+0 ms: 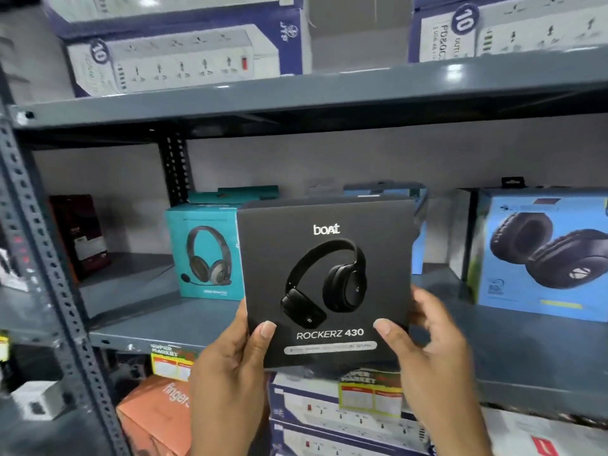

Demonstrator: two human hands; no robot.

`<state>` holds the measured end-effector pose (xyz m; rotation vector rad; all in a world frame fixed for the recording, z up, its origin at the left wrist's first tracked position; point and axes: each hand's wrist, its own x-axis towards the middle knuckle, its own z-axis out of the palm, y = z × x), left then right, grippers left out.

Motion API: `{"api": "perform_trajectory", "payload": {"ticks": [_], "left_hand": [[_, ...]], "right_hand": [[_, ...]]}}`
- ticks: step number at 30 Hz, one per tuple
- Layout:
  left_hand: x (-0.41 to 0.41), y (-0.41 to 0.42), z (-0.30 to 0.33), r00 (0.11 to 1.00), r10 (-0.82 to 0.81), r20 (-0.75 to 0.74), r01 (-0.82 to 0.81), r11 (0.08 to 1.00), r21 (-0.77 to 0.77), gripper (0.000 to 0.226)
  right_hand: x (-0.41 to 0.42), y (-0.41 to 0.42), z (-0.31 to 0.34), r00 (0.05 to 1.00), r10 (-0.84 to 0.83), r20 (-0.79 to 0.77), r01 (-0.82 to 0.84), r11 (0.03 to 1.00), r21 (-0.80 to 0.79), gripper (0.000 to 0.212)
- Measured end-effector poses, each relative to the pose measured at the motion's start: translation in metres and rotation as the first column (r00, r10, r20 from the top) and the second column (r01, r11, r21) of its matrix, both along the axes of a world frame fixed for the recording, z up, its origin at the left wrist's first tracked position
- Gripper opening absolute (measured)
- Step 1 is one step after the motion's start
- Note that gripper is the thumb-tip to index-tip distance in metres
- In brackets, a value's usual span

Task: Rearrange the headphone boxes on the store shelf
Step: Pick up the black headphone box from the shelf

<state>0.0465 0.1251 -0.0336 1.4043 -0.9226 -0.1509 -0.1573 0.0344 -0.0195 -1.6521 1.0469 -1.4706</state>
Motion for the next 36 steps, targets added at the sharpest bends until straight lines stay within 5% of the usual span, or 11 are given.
{"api": "perform_trajectory", "payload": {"ticks": [8, 17, 21, 27, 36], "left_hand": [[0.101, -0.019, -0.026, 0.988, 0.13, -0.077, -0.13, 0.991, 0.004, 0.039], [0.118, -0.032, -0.022, 0.994, 0.099, -0.046, -0.095, 0.993, 0.071, 0.049], [0.105, -0.027, -0.025, 0.983, 0.089, -0.162, -0.096, 0.995, -0.038, 0.053], [0.048, -0.022, -0.011, 0.925, 0.248, -0.288, -0.324, 0.91, -0.259, 0.038], [-0.115, -0.104, 0.021, 0.991, -0.128, -0.027, 0.115, 0.953, -0.282, 0.036]], "right_hand": [[0.118, -0.04, -0.013, 0.993, 0.02, -0.12, -0.022, 1.0, -0.014, 0.045], [0.147, -0.052, -0.021, 0.99, -0.017, -0.141, 0.017, 1.0, 0.002, 0.041], [0.138, -0.047, -0.019, 0.993, 0.057, -0.107, -0.056, 0.998, 0.011, 0.052], [0.079, -0.042, -0.013, 0.994, 0.053, 0.096, -0.046, 0.996, -0.075, 0.05], [-0.097, -0.083, 0.011, 0.979, -0.101, 0.18, 0.139, 0.968, -0.21, 0.037]]}}
